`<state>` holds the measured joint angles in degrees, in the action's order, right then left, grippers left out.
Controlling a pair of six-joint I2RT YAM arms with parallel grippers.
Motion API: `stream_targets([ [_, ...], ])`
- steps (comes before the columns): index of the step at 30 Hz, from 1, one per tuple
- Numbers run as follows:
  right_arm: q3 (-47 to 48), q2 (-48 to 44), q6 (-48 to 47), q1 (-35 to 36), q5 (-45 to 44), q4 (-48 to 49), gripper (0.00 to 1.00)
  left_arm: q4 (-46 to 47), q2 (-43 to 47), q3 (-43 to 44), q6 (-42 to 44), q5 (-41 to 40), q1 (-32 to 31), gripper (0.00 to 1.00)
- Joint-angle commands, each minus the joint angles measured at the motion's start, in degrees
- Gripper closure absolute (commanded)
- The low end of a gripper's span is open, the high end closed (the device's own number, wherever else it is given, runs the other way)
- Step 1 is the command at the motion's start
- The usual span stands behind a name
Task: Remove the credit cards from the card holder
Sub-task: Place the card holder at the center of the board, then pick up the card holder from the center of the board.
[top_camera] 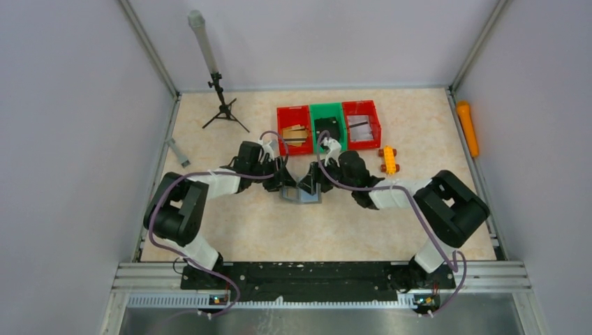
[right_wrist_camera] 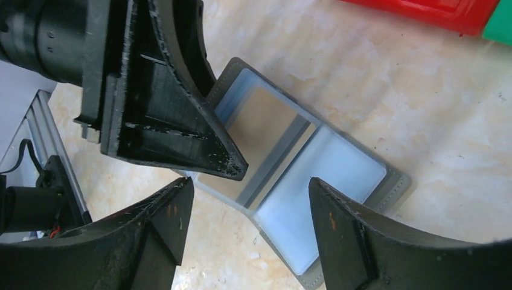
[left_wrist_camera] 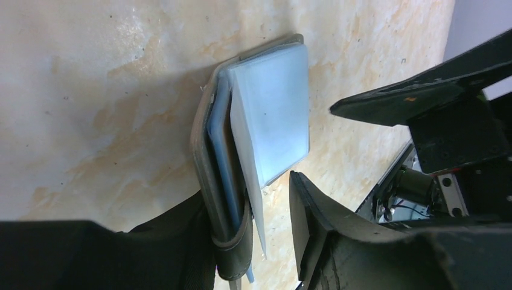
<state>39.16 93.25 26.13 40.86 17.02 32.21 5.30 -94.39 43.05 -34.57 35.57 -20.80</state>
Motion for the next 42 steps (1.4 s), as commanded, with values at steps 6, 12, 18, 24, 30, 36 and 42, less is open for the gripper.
stream_targets([
  [6,4.27,6.25,4.04,-1.87,6.34,-0.76,0.37,0.23,5.87,0.07,1.47,-0.46,-0.10,0.50],
  [12,7.09,9.49,4.64,-3.16,5.83,-5.99,0.57,0.96,8.01,-0.93,1.87,-1.02,-0.13,0.67],
  [18,7.16,9.50,4.79,-3.92,4.67,-7.36,0.63,0.60,7.21,-0.46,1.87,-0.55,-0.16,0.79],
  [24,8.18,9.97,4.56,-4.16,2.89,-10.40,0.63,-0.16,6.48,0.10,2.39,-0.92,-0.19,0.84],
  [30,6.99,7.50,4.14,-5.23,-1.62,-12.47,0.75,-1.39,7.87,0.06,3.21,-3.00,-0.18,0.87],
  [36,8.76,7.86,1.81,-5.28,-3.22,-16.38,0.77,-0.42,10.82,-1.19,3.55,-4.54,-0.26,0.90],
  [42,10.21,10.71,1.68,-5.27,-0.75,-16.72,0.90,3.20,11.82,-1.41,4.51,-1.33,-3.76,0.91],
])
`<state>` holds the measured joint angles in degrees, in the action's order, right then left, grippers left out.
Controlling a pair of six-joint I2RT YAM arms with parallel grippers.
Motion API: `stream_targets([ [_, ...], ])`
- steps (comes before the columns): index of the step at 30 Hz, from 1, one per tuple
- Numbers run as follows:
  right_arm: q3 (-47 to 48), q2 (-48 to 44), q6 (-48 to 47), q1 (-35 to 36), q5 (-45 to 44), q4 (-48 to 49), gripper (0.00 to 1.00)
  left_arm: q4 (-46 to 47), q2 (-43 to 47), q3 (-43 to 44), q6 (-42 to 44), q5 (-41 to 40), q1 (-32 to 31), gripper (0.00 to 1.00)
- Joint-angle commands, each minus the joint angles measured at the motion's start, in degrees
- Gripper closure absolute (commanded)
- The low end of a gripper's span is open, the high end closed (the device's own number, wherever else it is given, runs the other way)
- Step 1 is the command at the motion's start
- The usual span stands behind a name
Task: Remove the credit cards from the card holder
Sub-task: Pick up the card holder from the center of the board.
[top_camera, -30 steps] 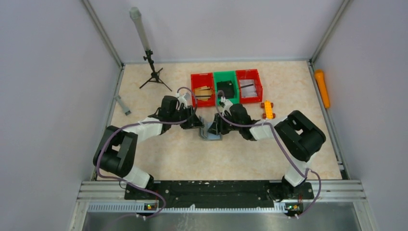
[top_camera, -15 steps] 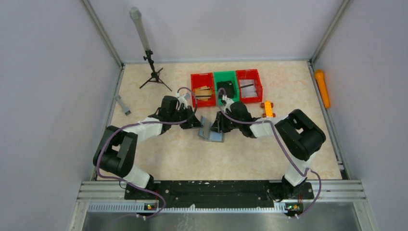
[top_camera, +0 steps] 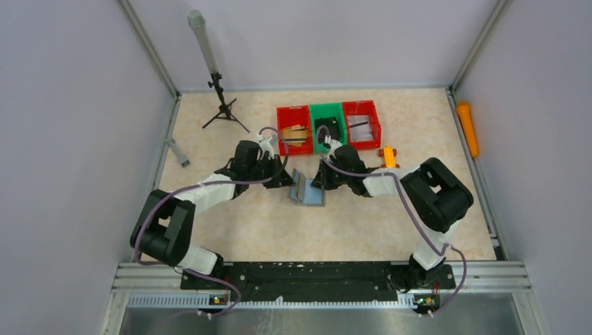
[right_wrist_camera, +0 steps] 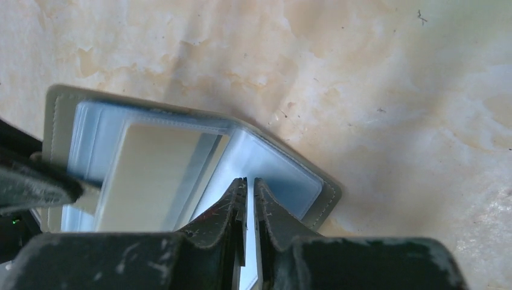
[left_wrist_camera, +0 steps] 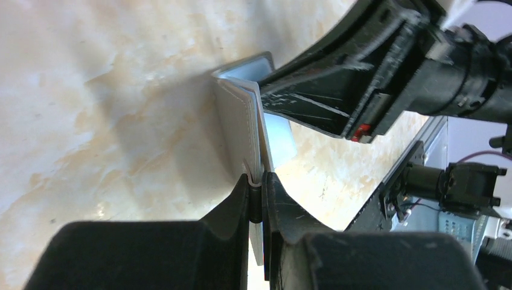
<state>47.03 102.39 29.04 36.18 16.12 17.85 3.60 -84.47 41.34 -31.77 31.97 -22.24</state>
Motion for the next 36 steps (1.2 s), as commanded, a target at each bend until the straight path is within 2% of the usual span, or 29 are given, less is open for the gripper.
stream_targets([
  [1,2.63,1.93,-1.10,-0.59,0.93,-2.28,0.92,4.84,1.37,0.63,1.90,2.48,-2.87,0.91],
  [6,2.46,1.65,-1.06,-0.61,2.06,-1.63,0.92,1.57,-0.89,2.84,2.81,0.57,-3.92,0.91],
  [9,2.05,-0.22,-1.81,-0.59,-1.21,-2.99,0.93,-1.04,-0.52,3.28,3.55,-2.62,-3.93,0.92],
  [13,0.59,-3.39,-2.29,-0.65,-5.51,-3.35,0.95,-0.38,0.82,2.67,3.74,-2.61,-3.90,0.91],
  [14,0.19,-4.47,-2.38,-0.74,-7.52,-3.96,0.98,-1.03,1.02,2.78,3.92,-3.50,-3.93,0.91],
  [16,-2.60,-8.18,-2.14,-0.76,-12.95,-2.92,0.97,-2.43,1.24,3.01,4.21,-5.50,-3.86,0.92],
  [19,-6.81,-14.84,-2.25,-0.85,-18.71,-0.29,0.83,-4.73,0.56,3.77,4.17,-9.09,-3.86,0.92],
  [20,-7.48,-15.81,-2.50,-0.90,-19.73,-0.04,0.76,-5.57,0.17,4.09,4.11,-9.84,-3.82,0.92],
  [21,-7.71,-16.39,-2.73,-0.93,-20.24,-0.20,0.65,-6.08,-0.16,4.26,4.09,-10.36,-3.86,0.92],
  [24,-6.50,-15.43,-2.96,-1.07,-20.38,-2.09,0.48,-6.71,-1.21,4.82,4.00,-10.48,-3.72,0.92],
  [25,-6.02,-14.63,-2.86,-1.03,-19.31,-2.28,0.45,-6.75,-1.53,4.99,3.98,-10.17,-3.77,0.91],
  [27,-5.36,-12.79,-2.85,-1.03,-15.48,-1.54,0.45,-6.98,-2.13,5.36,4.00,-9.73,-3.77,0.91],
  [30,-3.88,-9.13,-2.65,-1.09,-10.20,-1.40,0.49,-6.87,-2.65,5.57,3.92,-8.62,-3.77,0.90],
  [33,-0.38,-5.36,-3.01,-0.98,-9.30,-5.75,0.49,-6.14,-3.25,5.52,3.61,-6.63,-3.58,0.86],
  [36,0.52,-3.76,-2.91,-1.03,-7.47,-6.14,0.49,-4.82,-4.67,5.46,2.78,-3.26,-2.95,0.79],
])
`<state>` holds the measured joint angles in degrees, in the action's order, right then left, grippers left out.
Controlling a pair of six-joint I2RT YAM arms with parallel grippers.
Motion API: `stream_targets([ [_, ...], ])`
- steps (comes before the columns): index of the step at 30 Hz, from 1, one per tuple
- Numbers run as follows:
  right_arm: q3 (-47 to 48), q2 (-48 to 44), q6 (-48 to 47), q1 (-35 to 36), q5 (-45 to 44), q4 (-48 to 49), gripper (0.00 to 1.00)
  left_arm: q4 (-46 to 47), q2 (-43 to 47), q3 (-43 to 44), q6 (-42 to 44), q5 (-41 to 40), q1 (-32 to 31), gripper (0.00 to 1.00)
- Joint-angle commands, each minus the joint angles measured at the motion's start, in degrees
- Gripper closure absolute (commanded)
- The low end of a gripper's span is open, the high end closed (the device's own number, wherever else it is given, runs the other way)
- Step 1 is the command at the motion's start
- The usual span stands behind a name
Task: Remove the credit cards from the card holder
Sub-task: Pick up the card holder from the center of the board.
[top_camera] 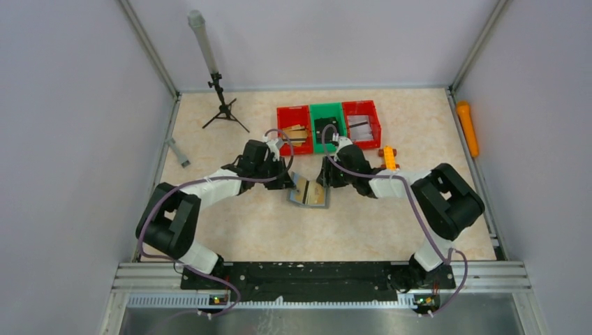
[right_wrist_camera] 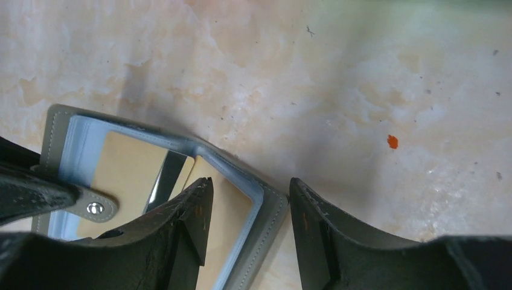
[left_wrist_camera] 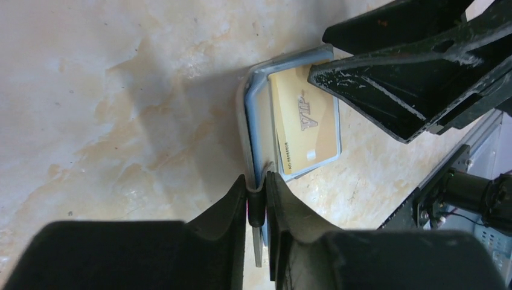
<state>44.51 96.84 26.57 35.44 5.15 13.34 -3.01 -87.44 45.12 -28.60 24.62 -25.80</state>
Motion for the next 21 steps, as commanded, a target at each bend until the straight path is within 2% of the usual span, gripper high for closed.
stream_targets([
  [1,3.04,1.93,-0.28,-0.28,4.12,-1.47,0.50,2.23,-2.20,1.67,-0.67,5.18,0.80,0.76],
  [6,2.64,2.33,0.19,-0.29,7.20,0.49,0.61,4.41,-5.37,2.26,-1.75,9.99,1.28,0.61],
  [8,2.51,2.30,0.30,-0.28,7.82,0.88,0.64,5.15,-6.51,2.39,-2.18,11.44,1.28,0.60],
  [11,2.51,1.99,0.27,-0.28,7.59,0.86,0.64,4.87,-7.89,2.97,-2.25,12.20,1.32,0.66],
  [17,1.72,0.56,0.24,-0.37,6.76,1.32,0.37,5.24,-7.94,2.36,-3.48,12.63,3.00,0.93],
  [21,0.27,-1.07,0.86,-0.83,7.88,3.56,0.28,16.03,-5.86,-3.16,-9.42,19.46,7.51,0.98],
])
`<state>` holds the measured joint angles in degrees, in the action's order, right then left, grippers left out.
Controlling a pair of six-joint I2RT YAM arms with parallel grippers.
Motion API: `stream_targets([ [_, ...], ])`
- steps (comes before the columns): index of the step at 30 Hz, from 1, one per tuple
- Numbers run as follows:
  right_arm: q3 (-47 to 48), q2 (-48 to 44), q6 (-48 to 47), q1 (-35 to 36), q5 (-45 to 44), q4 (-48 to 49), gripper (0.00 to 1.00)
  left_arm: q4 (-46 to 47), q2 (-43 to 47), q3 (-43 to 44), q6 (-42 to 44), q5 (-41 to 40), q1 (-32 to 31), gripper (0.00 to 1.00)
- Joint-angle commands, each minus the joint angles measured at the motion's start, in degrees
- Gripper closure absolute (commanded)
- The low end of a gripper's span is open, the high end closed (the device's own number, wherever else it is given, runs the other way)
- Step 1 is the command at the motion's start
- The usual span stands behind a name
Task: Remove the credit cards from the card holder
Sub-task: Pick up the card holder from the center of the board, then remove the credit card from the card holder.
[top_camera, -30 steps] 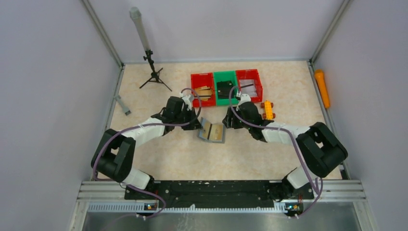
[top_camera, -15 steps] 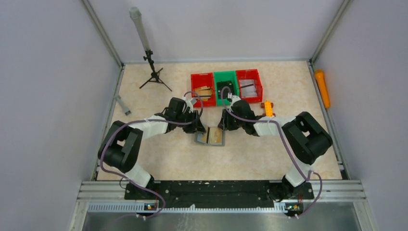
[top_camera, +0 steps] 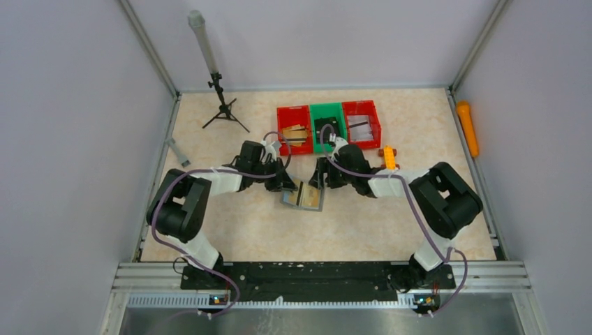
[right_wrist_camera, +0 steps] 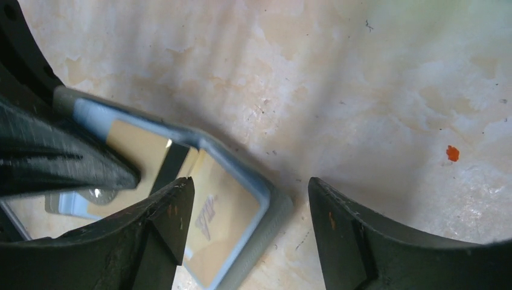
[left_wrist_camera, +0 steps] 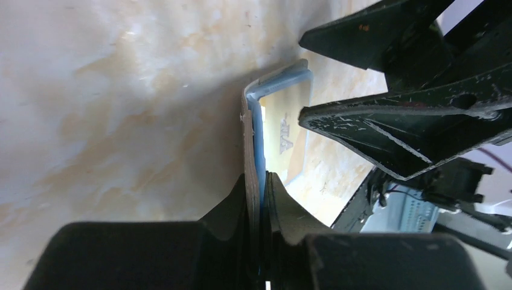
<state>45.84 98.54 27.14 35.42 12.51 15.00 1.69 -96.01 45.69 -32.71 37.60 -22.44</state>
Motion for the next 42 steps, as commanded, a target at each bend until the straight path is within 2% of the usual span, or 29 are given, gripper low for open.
stream_targets([
  [1,-1.77,-3.18,0.55,-0.99,1.17,3.24,0.26,14.71,3.13,-5.25,-7.11,8.32,5.30,0.98],
  [6,-5.15,-4.98,1.73,-1.67,7.22,10.77,0.18,24.33,6.15,-9.01,-11.44,12.03,7.27,0.99],
  [12,-6.83,-5.41,3.41,-1.85,12.10,16.02,0.16,34.81,10.98,-13.01,-15.89,14.47,7.86,0.99],
  [17,-10.34,-8.92,4.55,-2.01,13.22,22.37,0.18,39.14,15.46,-16.02,-16.79,14.03,8.46,0.98],
  [19,-11.85,-10.11,5.33,-2.03,14.86,26.90,0.23,41.44,16.67,-16.96,-17.44,14.26,8.46,0.97],
  [22,-13.62,-11.05,6.84,-2.07,18.08,32.55,0.39,45.30,17.80,-18.03,-18.95,14.86,8.46,0.96],
  [28,-16.03,-11.52,9.66,-2.10,23.45,42.57,0.53,49.49,20.33,-19.90,-20.21,15.13,8.44,0.95],
  [31,-17.23,-11.78,10.62,-2.11,24.60,46.36,0.69,49.66,21.32,-20.34,-19.97,14.71,8.46,0.95],
  [34,-17.75,-11.98,11.18,-2.27,25.35,48.37,0.86,47.45,22.40,-20.34,-18.58,13.61,8.46,0.93],
  [37,-17.98,-12.06,11.43,-2.58,25.16,48.59,0.99,39.32,23.88,-19.21,-14.66,9.42,8.46,0.83],
  [40,-17.18,-11.80,10.98,-2.87,23.09,44.83,1.00,18.36,26.94,-15.56,-5.46,-5.10,8.31,0.72],
  [42,-16.54,-11.33,10.67,-3.22,22.27,42.63,1.00,11.90,28.87,-14.53,-2.71,-10.53,8.24,0.65],
])
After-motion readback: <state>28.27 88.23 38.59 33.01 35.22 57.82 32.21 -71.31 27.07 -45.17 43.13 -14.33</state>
